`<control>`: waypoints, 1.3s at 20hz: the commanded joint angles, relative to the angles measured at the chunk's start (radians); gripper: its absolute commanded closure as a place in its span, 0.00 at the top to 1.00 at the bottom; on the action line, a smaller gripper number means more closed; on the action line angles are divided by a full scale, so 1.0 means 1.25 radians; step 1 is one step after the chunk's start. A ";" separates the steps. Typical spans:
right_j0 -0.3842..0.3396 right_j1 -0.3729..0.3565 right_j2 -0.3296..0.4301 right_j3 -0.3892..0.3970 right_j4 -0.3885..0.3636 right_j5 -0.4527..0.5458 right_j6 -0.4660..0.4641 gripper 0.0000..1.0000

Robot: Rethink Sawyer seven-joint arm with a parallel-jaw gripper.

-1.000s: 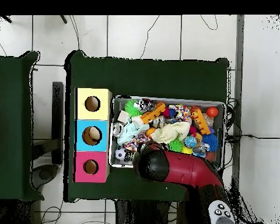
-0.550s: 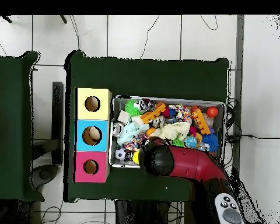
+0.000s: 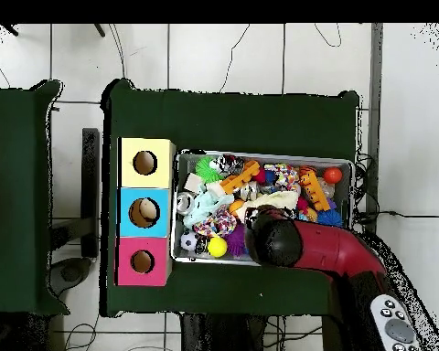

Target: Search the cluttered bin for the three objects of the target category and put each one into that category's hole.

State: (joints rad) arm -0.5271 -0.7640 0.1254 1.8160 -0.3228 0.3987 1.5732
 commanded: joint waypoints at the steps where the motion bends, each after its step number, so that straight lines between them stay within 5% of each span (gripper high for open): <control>1: -0.045 0.051 0.111 -0.086 -0.079 0.060 -0.133 1.00; 26: -0.072 0.082 0.162 -0.168 -0.165 0.106 -0.127 1.00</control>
State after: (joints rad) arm -0.6039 -0.6914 0.2515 1.6791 -0.4598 0.3991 1.5732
